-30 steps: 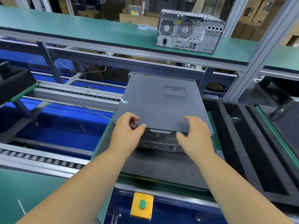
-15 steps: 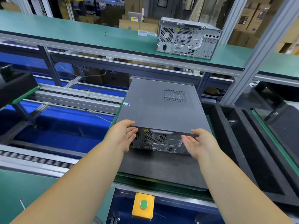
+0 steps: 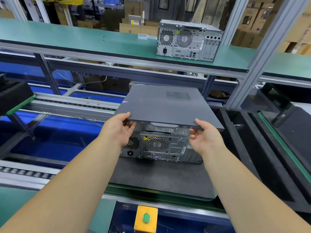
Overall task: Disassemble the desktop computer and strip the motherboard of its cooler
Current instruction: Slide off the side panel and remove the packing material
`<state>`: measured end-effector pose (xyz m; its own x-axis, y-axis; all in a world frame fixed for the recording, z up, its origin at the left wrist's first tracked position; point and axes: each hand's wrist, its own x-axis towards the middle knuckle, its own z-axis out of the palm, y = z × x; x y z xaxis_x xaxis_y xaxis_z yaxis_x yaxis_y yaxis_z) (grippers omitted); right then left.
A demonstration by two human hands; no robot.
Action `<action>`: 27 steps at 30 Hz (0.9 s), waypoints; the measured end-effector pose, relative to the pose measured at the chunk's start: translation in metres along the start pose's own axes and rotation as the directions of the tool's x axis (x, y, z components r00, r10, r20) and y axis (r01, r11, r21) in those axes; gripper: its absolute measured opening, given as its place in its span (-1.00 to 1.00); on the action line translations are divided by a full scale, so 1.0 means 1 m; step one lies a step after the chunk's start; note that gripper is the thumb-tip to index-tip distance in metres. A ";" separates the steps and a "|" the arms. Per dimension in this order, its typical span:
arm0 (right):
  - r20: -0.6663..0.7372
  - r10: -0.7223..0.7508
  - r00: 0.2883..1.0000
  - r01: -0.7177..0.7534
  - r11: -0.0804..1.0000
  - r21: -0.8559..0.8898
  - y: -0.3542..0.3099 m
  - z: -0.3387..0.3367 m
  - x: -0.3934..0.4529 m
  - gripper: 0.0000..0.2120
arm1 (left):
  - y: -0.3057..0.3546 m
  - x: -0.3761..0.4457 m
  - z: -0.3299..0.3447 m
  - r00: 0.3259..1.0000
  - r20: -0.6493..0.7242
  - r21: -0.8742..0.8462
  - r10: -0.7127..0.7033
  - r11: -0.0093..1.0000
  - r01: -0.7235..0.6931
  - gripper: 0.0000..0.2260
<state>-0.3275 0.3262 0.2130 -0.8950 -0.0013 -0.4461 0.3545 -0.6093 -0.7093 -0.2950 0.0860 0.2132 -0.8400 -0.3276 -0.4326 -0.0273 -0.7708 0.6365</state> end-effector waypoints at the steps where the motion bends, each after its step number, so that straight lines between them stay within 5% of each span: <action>1: 0.030 -0.013 0.999 0.012 1.000 0.011 -0.003 -0.002 0.000 -0.89 | -0.002 -0.002 0.001 1.000 0.011 -0.018 0.006 1.000 -0.006 -0.85; 10: 0.175 -0.168 0.970 0.160 0.985 0.060 -0.081 -0.043 0.002 -0.84 | -0.044 -0.041 0.054 0.962 0.243 -0.082 0.121 0.991 -0.104 -0.82; 22: 0.013 -0.221 0.975 0.211 0.945 0.249 -0.212 -0.190 0.011 -0.69 | -0.203 -0.064 0.178 0.936 0.346 0.044 -0.059 0.998 0.046 -0.66; 27: -0.045 -0.290 0.956 0.292 0.925 0.244 -0.265 -0.243 0.011 -0.82 | -0.259 -0.060 0.220 0.905 0.385 0.204 -0.179 0.973 0.106 -0.77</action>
<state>-0.3661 0.6802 0.2636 -0.9462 0.2108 -0.2457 0.0007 -0.7575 -0.6528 -0.3569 0.4251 0.2144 -0.9643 0.0516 -0.2598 -0.2257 -0.6734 0.7040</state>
